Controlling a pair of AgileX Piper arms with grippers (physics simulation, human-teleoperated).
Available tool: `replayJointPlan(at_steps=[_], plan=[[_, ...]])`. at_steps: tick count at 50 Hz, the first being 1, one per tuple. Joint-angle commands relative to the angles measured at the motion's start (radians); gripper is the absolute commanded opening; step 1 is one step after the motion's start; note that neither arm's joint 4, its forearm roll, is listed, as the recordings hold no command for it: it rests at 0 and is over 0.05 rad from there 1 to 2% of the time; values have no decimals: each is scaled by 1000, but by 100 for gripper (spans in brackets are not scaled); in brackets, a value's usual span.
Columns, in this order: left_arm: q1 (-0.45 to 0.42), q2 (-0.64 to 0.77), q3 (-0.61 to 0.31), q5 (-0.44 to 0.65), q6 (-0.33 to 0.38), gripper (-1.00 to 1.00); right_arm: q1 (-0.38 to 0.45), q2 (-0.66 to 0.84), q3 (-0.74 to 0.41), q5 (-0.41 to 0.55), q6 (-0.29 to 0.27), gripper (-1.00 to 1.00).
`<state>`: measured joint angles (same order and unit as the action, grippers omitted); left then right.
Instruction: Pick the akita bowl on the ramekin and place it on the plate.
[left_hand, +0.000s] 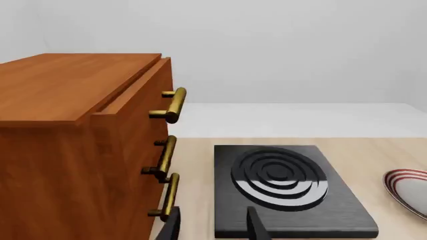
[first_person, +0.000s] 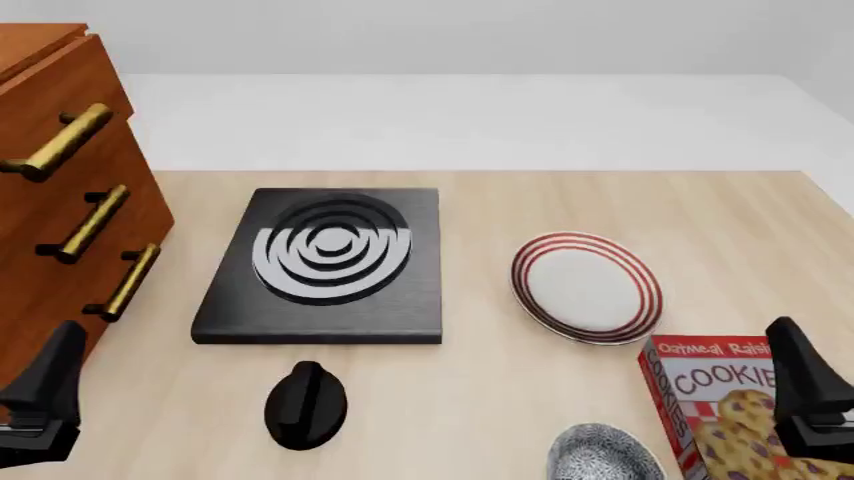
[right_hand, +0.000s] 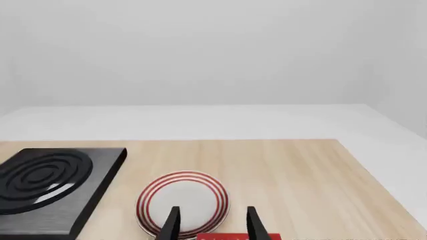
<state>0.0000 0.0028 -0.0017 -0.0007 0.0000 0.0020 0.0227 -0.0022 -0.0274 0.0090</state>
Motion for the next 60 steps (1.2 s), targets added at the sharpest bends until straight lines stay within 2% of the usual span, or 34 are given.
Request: replayJointPlan(at_steps=[1, 5, 7, 10, 12, 20, 23, 26, 35, 36, 37, 39, 41, 44, 45, 50, 54, 55, 57, 60], plan=[[0, 4, -3, -1, 0, 100, 8, -6, -9, 33, -10, 100], [0, 4, -3, -1, 0, 100, 7, -17, -63, 97, -17, 100], [0, 4, -3, -1, 0, 100, -2, -14, -90, 128, -3, 100], [0, 4, -3, -1, 0, 100, -5, -17, -108, 144, -3, 100], [0, 4, -3, -1, 0, 100, -11, -18, -137, 164, -21, 100], [0, 4, -3, -1, 0, 100, -21, -20, -229, 244, -36, 100], [0, 4, -3, -1, 0, 100, 22, 26, -228, 255, -64, 100], [0, 4, -3, -1, 0, 100, 37, 53, -257, 271, -52, 100], [0, 4, -3, -1, 0, 100, 108, 100, -349, 341, -93, 100], [0, 4, -3, -1, 0, 100, 108, 100, -349, 340, -93, 100], [0, 4, -3, -1, 0, 100, 122, 99, -376, 368, -64, 100], [0, 4, -3, -1, 0, 100, 137, 84, -388, 390, -59, 100], [0, 4, -3, -1, 0, 100, 187, 87, -371, 387, -79, 100], [0, 4, -3, -1, 0, 100, 202, 94, -344, 385, -93, 100], [0, 4, -3, -1, 0, 100, 218, 79, -340, 403, -78, 100], [0, 4, -3, -1, 0, 100, 253, 55, -385, 488, -84, 100], [0, 4, -3, -1, 0, 100, 301, 62, -427, 556, -124, 100], [0, 4, -3, -1, 0, 100, 314, 66, -446, 583, -152, 100], [0, 4, -3, -1, 0, 100, 329, 80, -476, 618, -174, 100], [0, 4, -3, -1, 0, 100, 363, 108, -525, 677, -177, 100]])
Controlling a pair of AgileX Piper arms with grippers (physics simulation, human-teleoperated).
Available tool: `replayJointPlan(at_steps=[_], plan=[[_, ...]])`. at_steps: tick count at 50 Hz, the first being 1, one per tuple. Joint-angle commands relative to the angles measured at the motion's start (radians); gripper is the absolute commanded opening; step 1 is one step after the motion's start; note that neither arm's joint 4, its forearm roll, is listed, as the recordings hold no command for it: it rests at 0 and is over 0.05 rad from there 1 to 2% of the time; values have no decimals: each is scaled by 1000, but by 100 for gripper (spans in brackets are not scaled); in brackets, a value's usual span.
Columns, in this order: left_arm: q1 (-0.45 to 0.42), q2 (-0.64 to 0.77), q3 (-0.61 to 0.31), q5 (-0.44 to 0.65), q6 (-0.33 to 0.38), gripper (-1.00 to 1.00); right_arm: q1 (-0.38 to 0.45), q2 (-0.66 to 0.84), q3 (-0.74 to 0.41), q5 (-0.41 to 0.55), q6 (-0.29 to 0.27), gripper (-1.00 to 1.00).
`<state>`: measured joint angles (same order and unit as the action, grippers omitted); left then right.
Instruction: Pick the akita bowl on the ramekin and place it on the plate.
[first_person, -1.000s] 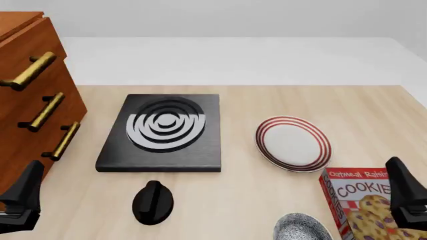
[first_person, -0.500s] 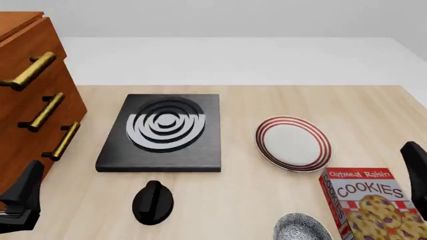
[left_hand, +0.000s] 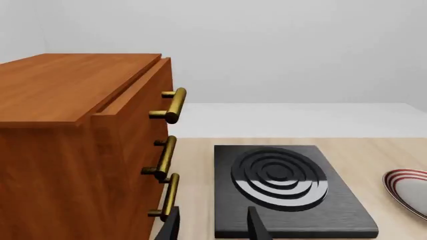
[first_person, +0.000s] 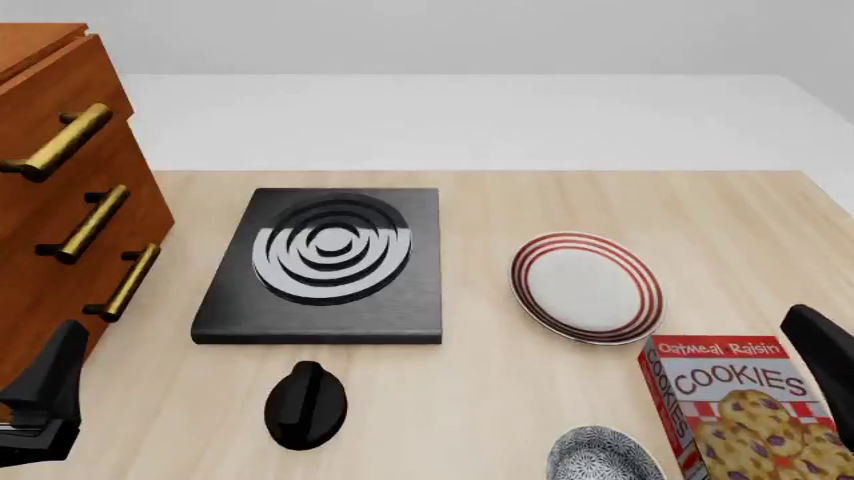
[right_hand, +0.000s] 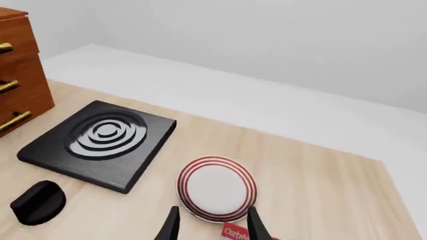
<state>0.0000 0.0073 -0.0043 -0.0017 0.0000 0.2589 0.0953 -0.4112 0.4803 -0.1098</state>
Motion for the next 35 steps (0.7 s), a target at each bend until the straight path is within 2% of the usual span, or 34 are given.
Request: replayJointPlan(at_steps=[1, 4, 8, 10, 12, 16, 21, 24, 26, 28, 33, 34, 35], plan=[[0, 0, 0, 0, 0, 100, 117, 43, -127, 190, -72, 100], [0, 0, 0, 0, 0, 100, 140, 57, -161, 228, -51, 100], [0, 0, 0, 0, 0, 100, 167, 82, -183, 266, -107, 100], [0, 0, 0, 0, 0, 100, 186, 104, -207, 285, -80, 100], [0, 0, 0, 0, 0, 100, 190, 118, -238, 307, -107, 100], [0, 0, 0, 0, 0, 100, 220, 146, -292, 352, -116, 100], [0, 0, 0, 0, 0, 100, 263, 188, -288, 392, -132, 100], [0, 0, 0, 0, 0, 100, 287, 206, -274, 409, -183, 100], [0, 0, 0, 0, 0, 100, 340, 234, -262, 413, -201, 100], [0, 0, 0, 0, 0, 100, 346, 252, -243, 418, -213, 100], [0, 0, 0, 0, 0, 100, 375, 302, -258, 419, -215, 100], [0, 0, 0, 0, 0, 100, 379, 305, -260, 420, -237, 100], [0, 0, 0, 0, 0, 100, 399, 330, -259, 421, -224, 100]])
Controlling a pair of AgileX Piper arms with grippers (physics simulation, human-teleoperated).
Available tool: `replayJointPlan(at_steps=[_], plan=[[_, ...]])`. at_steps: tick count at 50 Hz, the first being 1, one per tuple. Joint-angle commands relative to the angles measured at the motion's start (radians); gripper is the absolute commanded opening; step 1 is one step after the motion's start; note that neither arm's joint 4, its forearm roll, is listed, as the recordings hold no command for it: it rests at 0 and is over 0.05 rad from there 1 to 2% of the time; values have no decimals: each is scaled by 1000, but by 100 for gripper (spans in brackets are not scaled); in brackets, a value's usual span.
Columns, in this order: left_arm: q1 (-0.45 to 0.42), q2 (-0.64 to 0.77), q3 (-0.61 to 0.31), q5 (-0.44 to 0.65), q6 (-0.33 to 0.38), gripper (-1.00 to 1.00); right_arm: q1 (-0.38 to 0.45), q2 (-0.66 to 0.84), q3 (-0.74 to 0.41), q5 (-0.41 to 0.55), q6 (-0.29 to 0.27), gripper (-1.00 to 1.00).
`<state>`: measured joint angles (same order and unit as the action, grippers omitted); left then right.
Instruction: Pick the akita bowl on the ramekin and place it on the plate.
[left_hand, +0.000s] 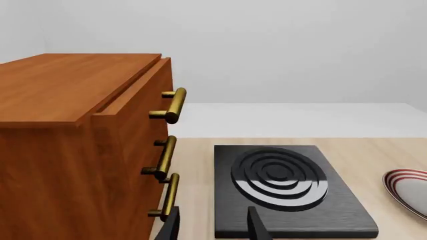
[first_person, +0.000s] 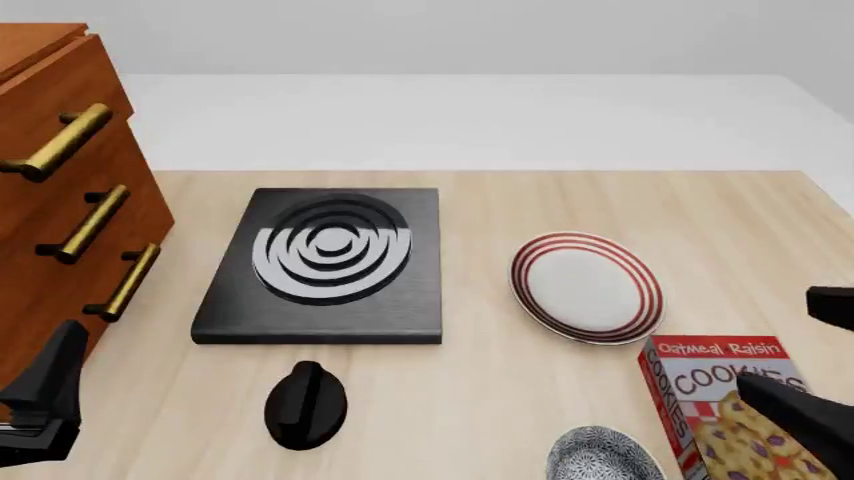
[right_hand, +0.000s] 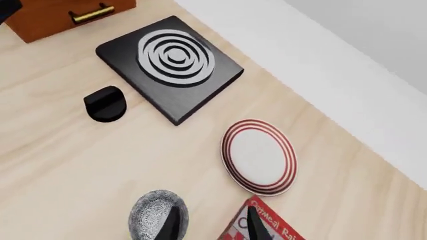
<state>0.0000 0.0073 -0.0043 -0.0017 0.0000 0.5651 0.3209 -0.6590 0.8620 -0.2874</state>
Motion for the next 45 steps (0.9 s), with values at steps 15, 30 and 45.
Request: replayJointPlan(at_steps=[15, 30, 45], plan=[[0, 0, 0, 0, 0, 100, 228, 300, 59, 63, -33, 100], [0, 0, 0, 0, 0, 100, 286, 414, 102, 21, -70, 100], [0, 0, 0, 0, 0, 100, 372, 523, 128, -50, -13, 100]])
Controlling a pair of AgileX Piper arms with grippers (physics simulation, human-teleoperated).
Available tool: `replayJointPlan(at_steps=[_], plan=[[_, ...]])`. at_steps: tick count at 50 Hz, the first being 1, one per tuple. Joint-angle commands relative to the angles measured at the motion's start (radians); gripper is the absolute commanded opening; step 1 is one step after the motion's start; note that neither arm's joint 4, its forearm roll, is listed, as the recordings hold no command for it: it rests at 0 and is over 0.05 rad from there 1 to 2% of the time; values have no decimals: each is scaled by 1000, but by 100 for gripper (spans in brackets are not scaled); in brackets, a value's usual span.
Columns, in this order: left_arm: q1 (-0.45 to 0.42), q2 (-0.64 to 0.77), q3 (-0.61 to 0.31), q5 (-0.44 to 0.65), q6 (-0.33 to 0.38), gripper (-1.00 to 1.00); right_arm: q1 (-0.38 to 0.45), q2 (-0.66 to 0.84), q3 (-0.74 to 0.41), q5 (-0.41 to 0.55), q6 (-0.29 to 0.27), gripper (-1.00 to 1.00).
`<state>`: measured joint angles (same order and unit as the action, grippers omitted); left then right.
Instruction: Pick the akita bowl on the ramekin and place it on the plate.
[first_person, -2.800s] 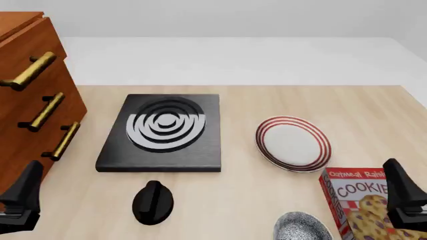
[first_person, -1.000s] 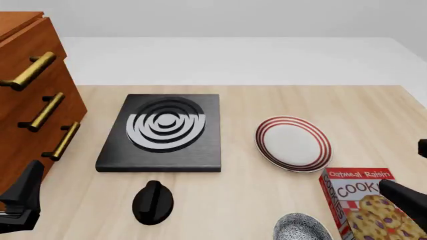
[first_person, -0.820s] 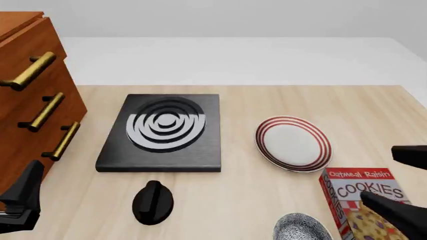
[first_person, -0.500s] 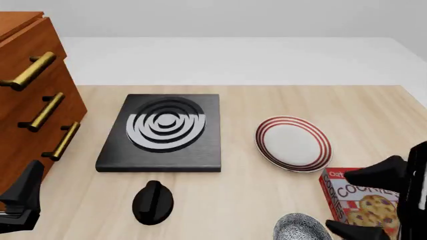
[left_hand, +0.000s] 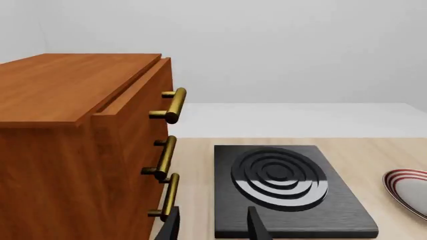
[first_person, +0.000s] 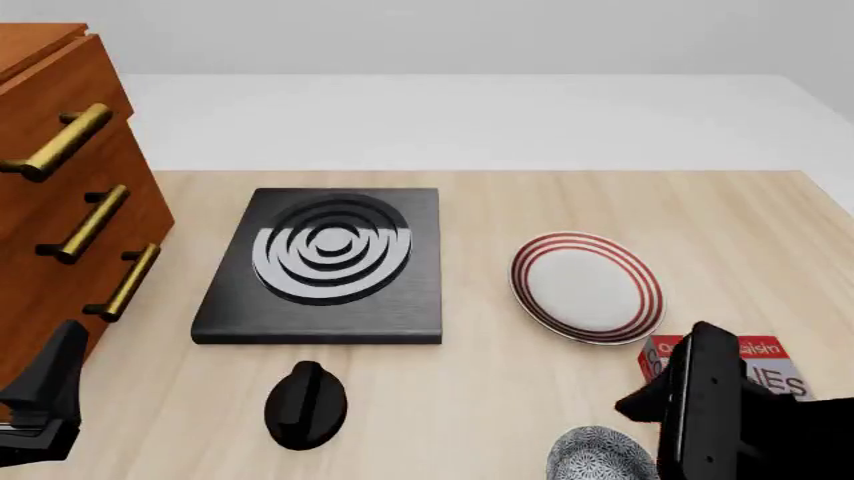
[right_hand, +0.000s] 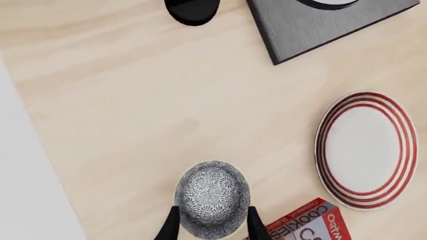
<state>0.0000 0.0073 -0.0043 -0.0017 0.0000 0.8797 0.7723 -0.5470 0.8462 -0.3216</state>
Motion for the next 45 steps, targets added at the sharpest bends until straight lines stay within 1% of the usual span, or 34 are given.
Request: replayJointPlan(at_steps=[1, 4, 5, 6, 7, 10, 12, 13, 14, 15, 17, 28, 41, 45], plan=[[0, 0, 0, 0, 0, 100, 59, 74, 21, -40, 24, 100], [0, 0, 0, 0, 0, 100, 67, 85, 35, -62, 33, 100], [0, 0, 0, 0, 0, 100, 58, 83, 43, -68, 26, 100], [0, 0, 0, 0, 0, 100, 26, 64, 58, -69, -4, 100], [0, 0, 0, 0, 0, 100, 22, 64, 67, -76, -14, 100], [0, 0, 0, 0, 0, 100, 56, 101, 80, -114, 23, 100], [0, 0, 0, 0, 0, 100, 73, 121, 92, -136, 33, 100], [0, 0, 0, 0, 0, 100, 67, 118, 95, -137, 25, 100], [0, 0, 0, 0, 0, 100, 44, 103, 106, -137, 4, 100], [0, 0, 0, 0, 0, 100, 42, 104, 115, -144, -1, 100], [0, 0, 0, 0, 0, 100, 52, 112, 120, -150, 14, 100], [0, 0, 0, 0, 0, 100, 64, 125, 142, -169, 30, 100], [0, 0, 0, 0, 0, 100, 115, 191, 148, -222, 73, 100], [0, 0, 0, 0, 0, 100, 110, 192, 150, -224, 71, 100]])
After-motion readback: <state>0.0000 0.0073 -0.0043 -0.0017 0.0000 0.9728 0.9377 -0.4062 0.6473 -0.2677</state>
